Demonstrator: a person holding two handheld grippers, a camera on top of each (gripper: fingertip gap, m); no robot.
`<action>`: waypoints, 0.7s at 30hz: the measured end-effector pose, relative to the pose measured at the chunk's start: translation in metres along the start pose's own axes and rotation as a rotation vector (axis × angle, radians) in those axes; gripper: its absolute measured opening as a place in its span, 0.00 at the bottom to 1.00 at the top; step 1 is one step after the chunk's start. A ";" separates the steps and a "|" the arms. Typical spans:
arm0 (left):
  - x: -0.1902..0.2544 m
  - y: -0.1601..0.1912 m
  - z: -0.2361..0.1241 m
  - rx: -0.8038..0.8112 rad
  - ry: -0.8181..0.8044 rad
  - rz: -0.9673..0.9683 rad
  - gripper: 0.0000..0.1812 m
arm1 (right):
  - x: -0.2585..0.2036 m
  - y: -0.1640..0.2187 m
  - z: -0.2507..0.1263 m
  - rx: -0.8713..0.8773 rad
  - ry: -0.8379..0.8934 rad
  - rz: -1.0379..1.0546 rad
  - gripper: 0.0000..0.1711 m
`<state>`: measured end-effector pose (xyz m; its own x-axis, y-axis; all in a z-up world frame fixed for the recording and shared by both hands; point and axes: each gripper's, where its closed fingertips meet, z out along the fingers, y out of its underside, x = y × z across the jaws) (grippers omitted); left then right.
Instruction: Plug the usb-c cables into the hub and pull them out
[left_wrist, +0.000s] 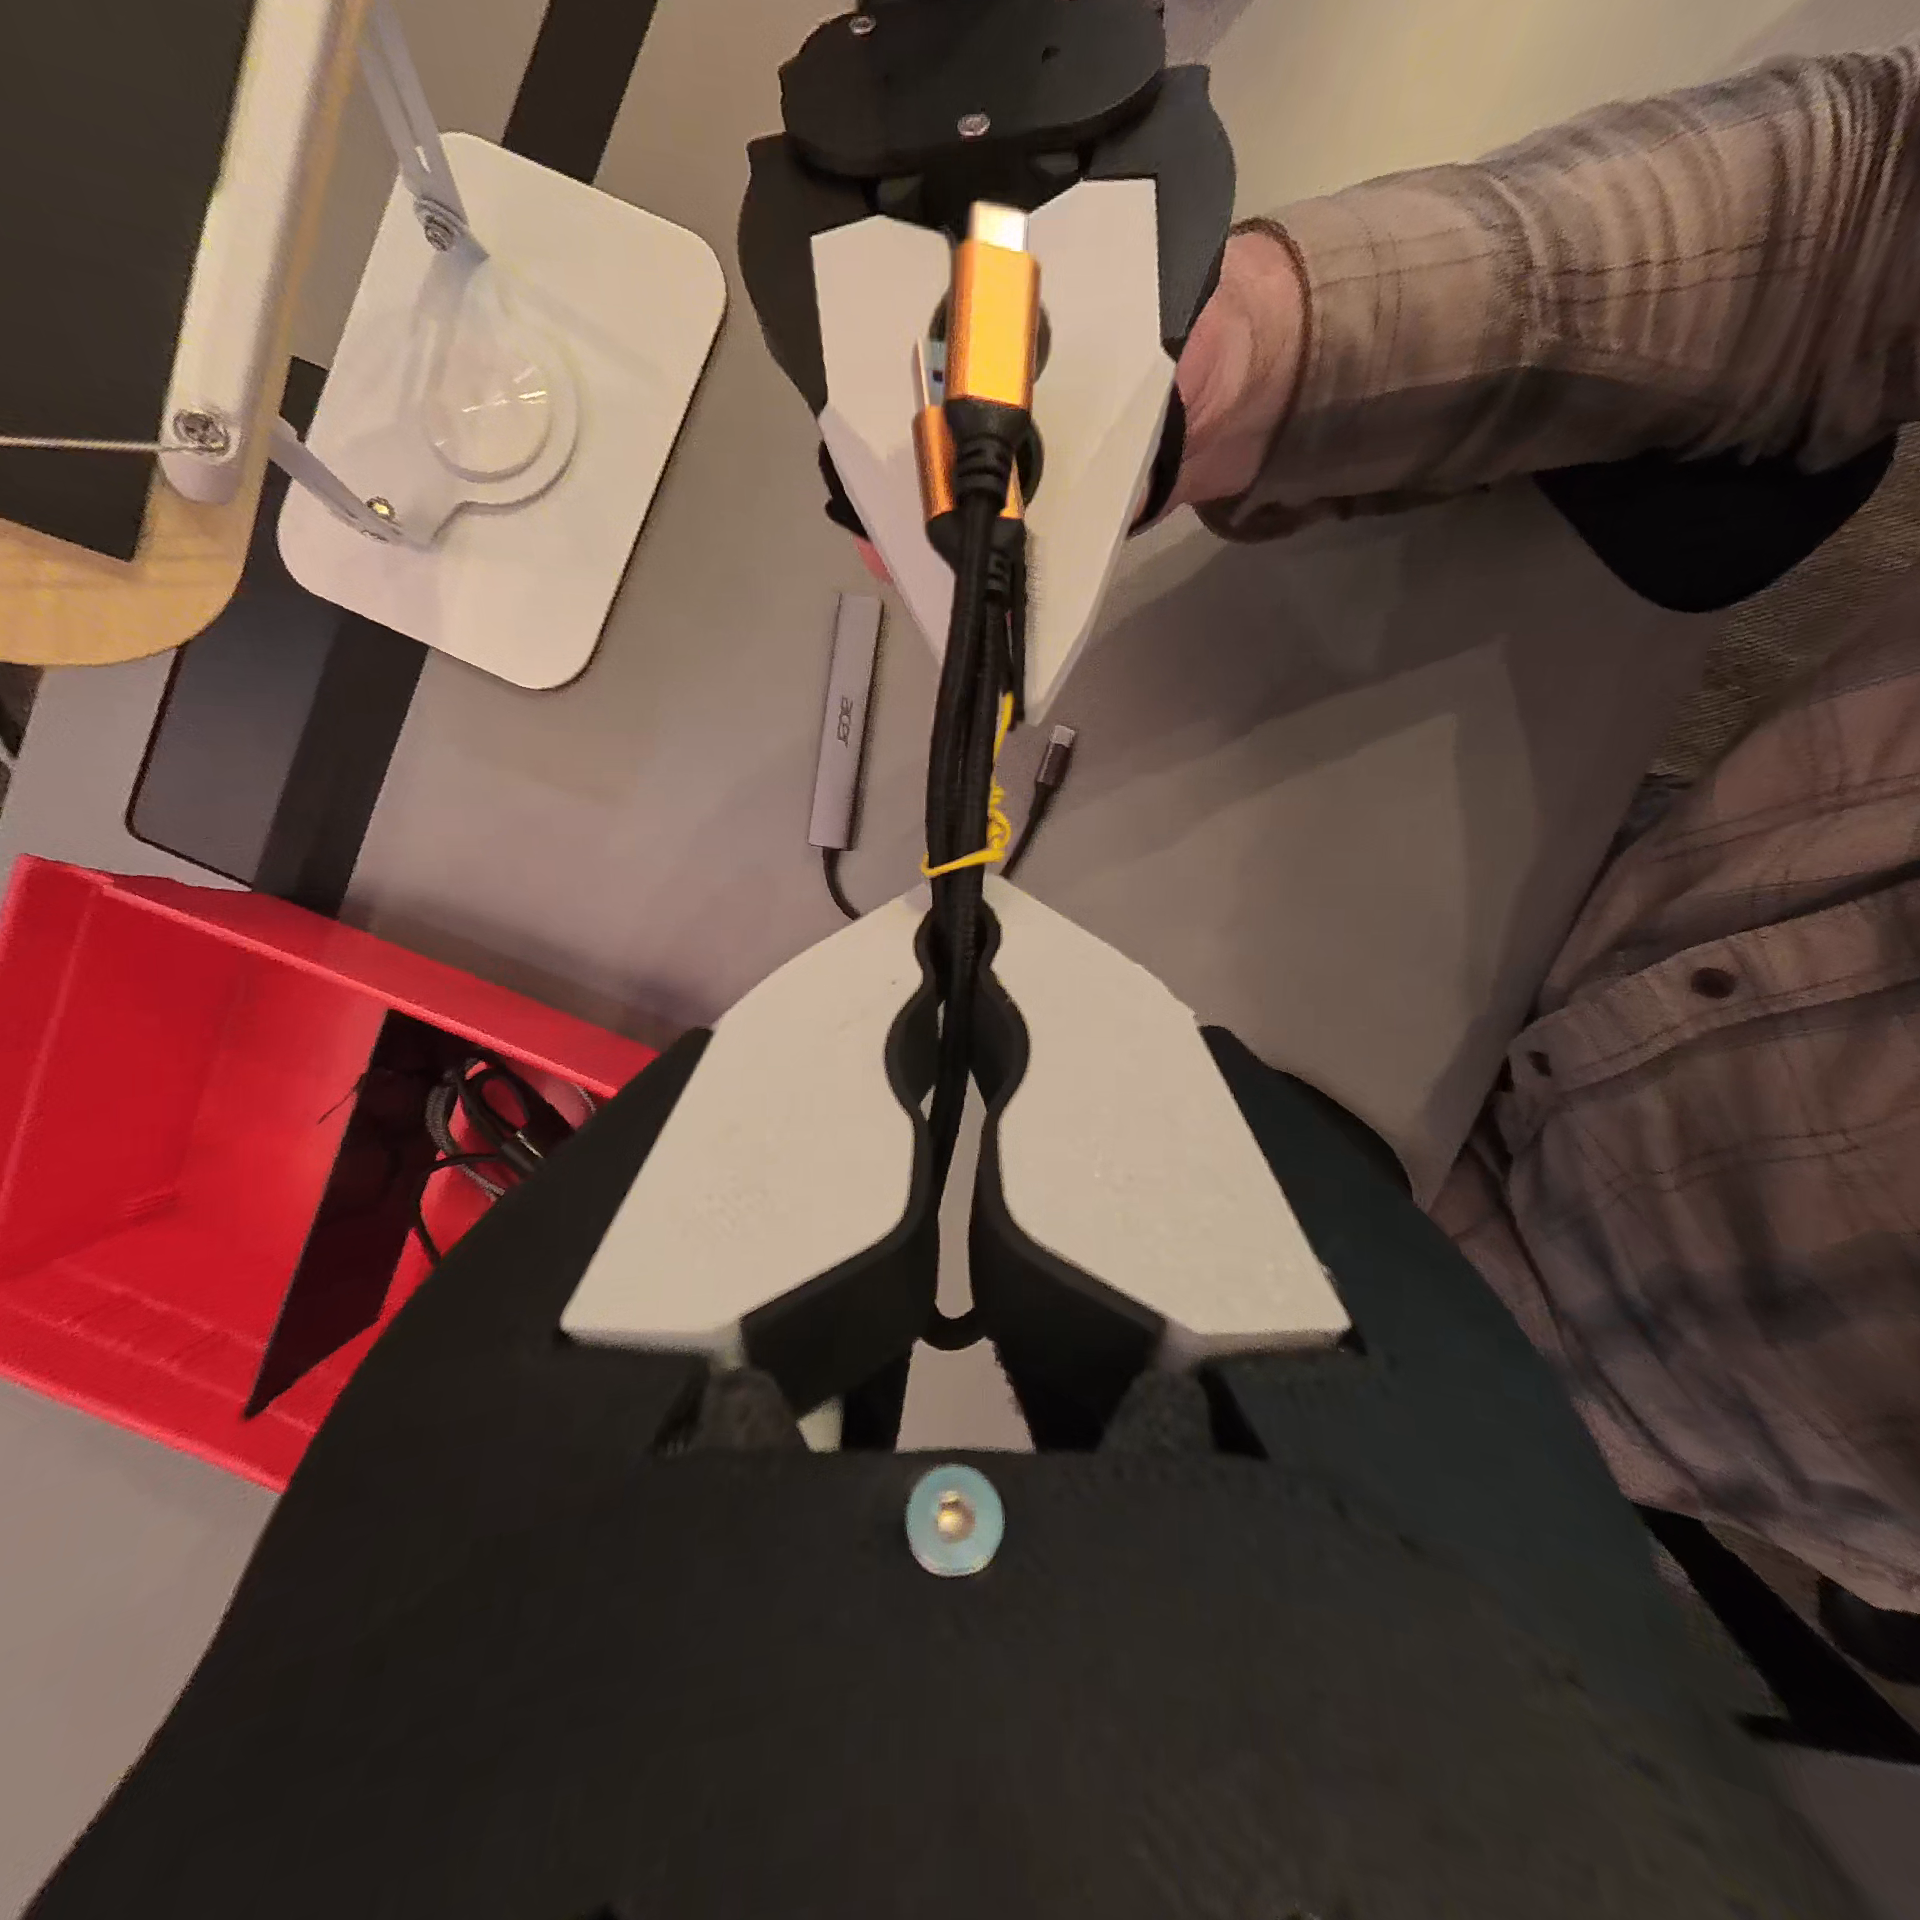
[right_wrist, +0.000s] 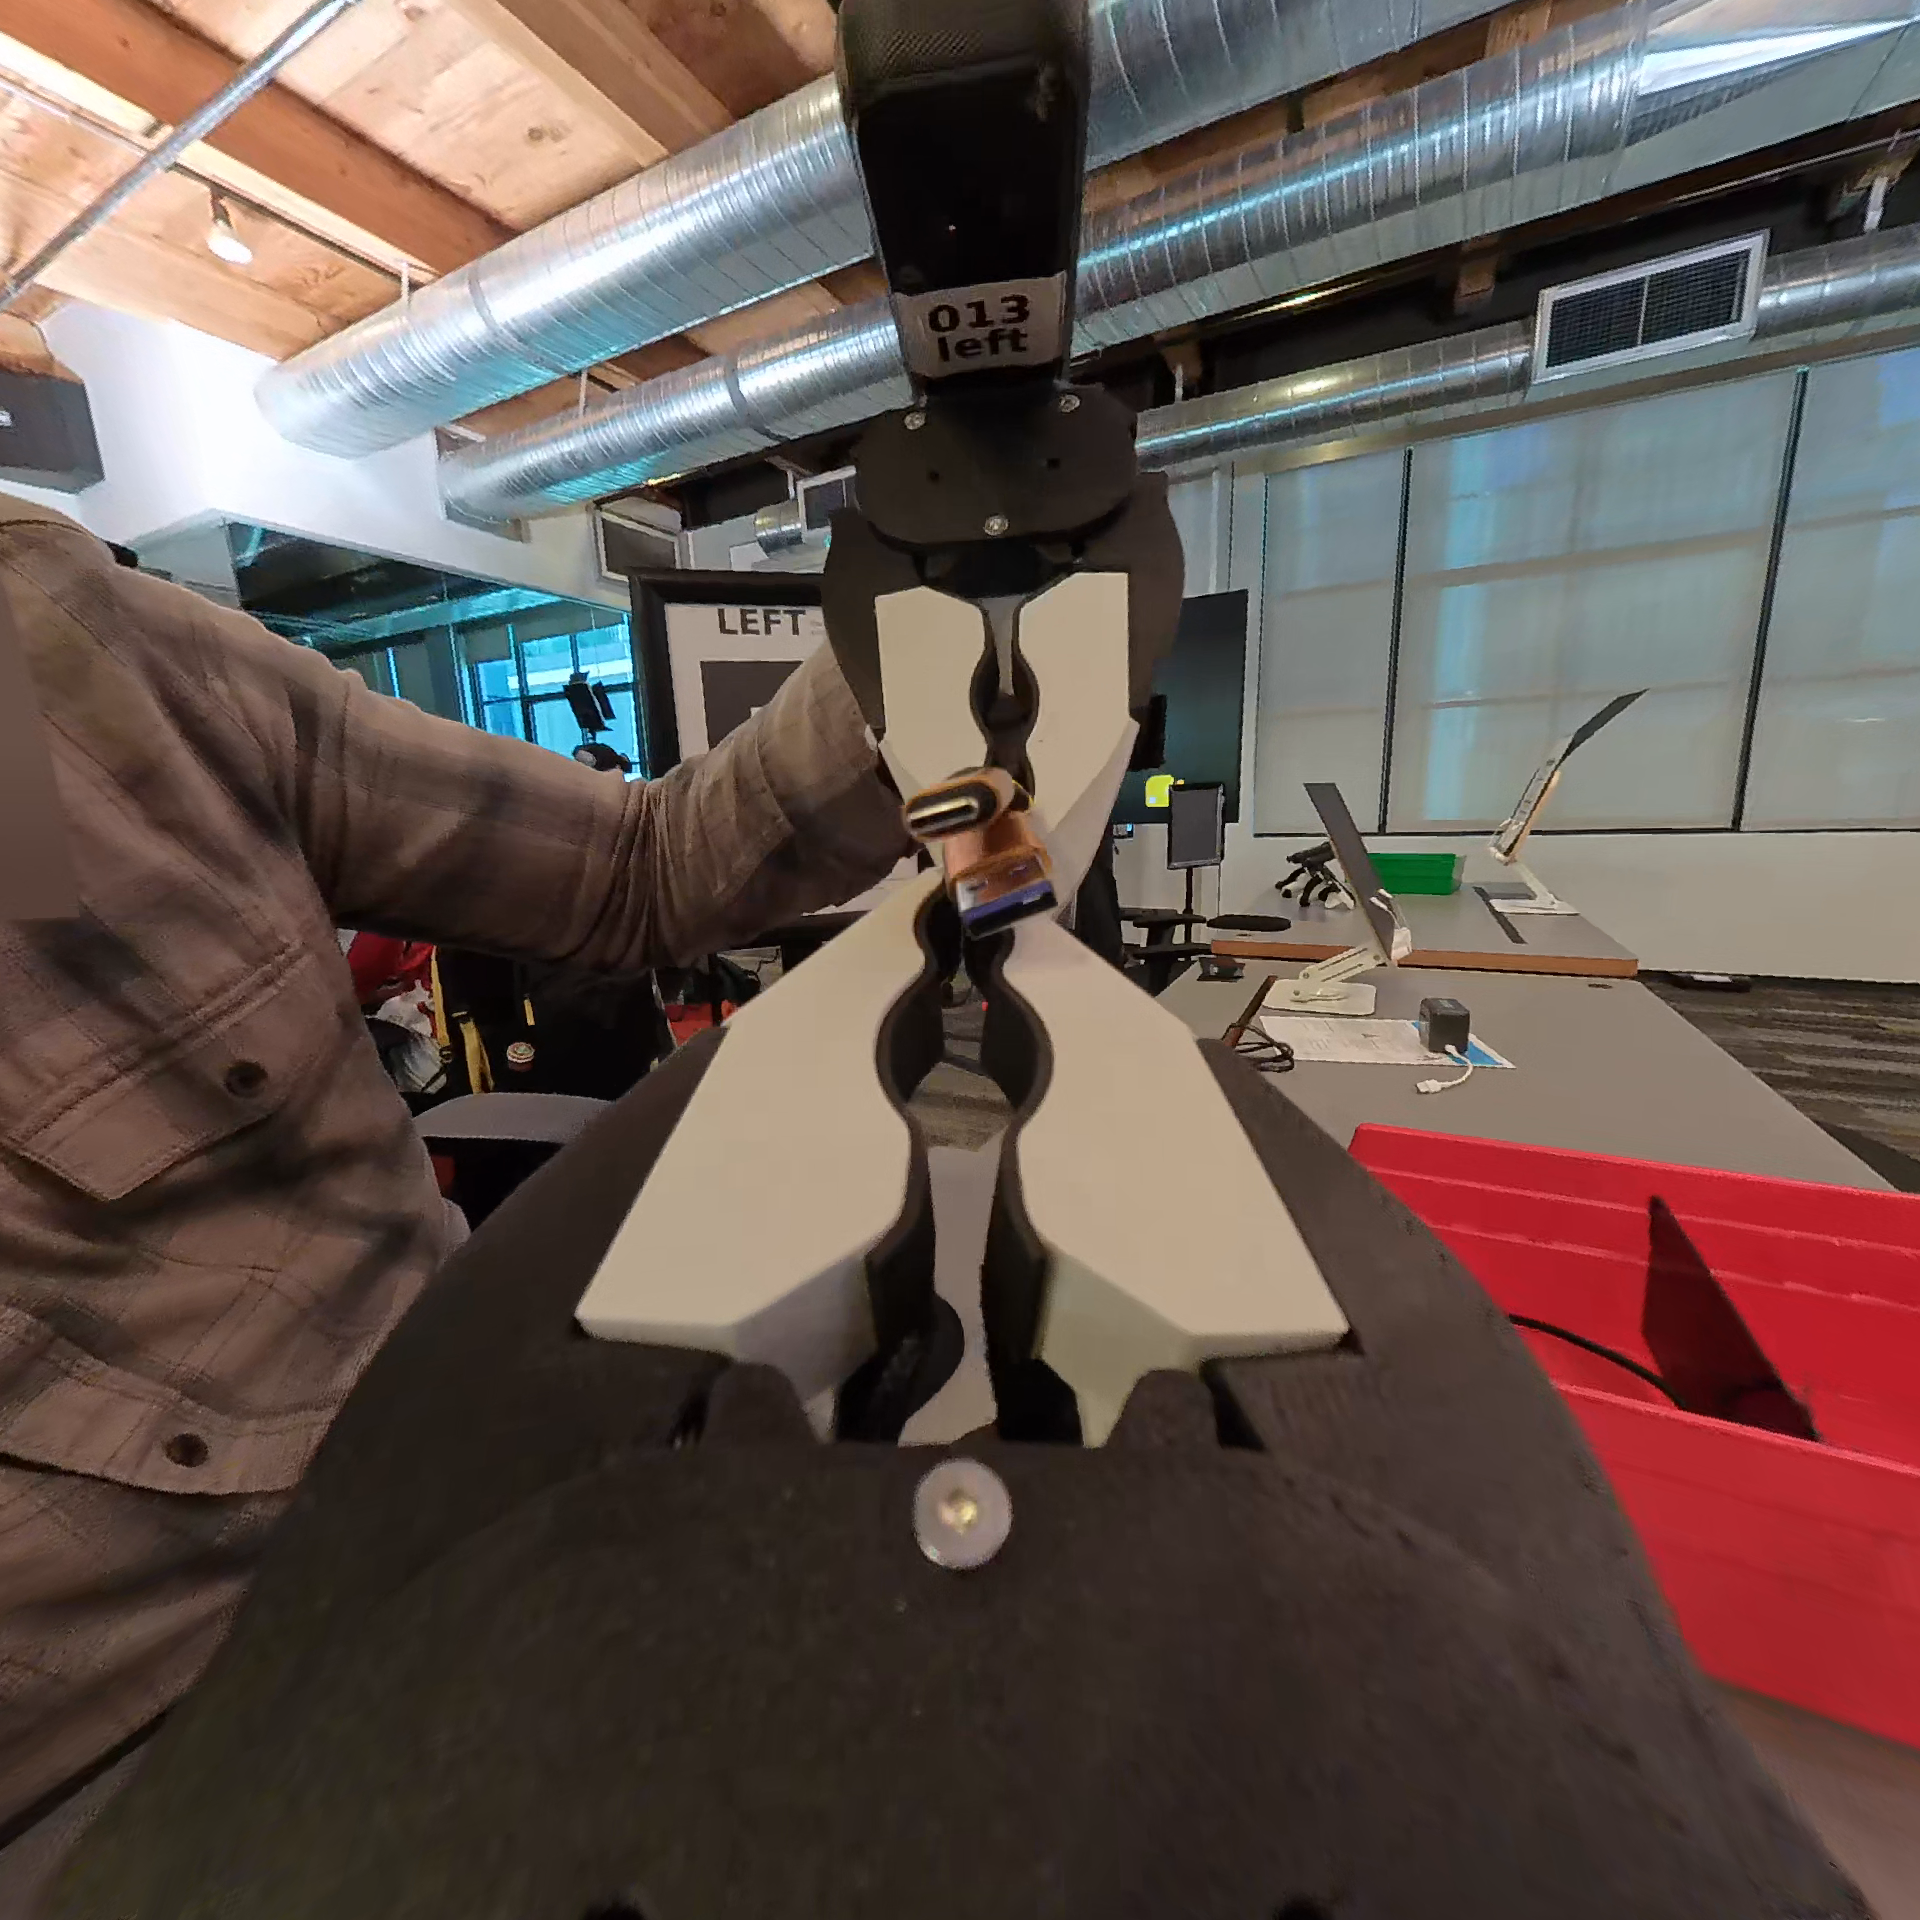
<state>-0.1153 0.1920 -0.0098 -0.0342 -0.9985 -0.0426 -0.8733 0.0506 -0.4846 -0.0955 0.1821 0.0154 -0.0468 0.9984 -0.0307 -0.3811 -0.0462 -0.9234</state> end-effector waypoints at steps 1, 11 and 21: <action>-0.001 -0.001 0.000 -0.003 -0.017 0.008 0.00 | 0.001 -0.003 -0.002 0.011 0.007 -0.002 0.00; -0.016 -0.008 -0.005 -0.002 -0.123 0.028 0.00 | 0.003 -0.010 -0.009 -0.005 0.041 -0.040 0.00; -0.025 -0.007 -0.003 0.037 -0.113 -0.067 0.00 | 0.027 0.002 -0.010 -0.163 0.251 -0.222 0.08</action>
<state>-0.1099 0.2168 -0.0033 0.0804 -0.9911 -0.1058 -0.8533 -0.0136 -0.5212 -0.0881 0.2089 0.0083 0.2556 0.9613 0.1029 -0.2038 0.1576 -0.9662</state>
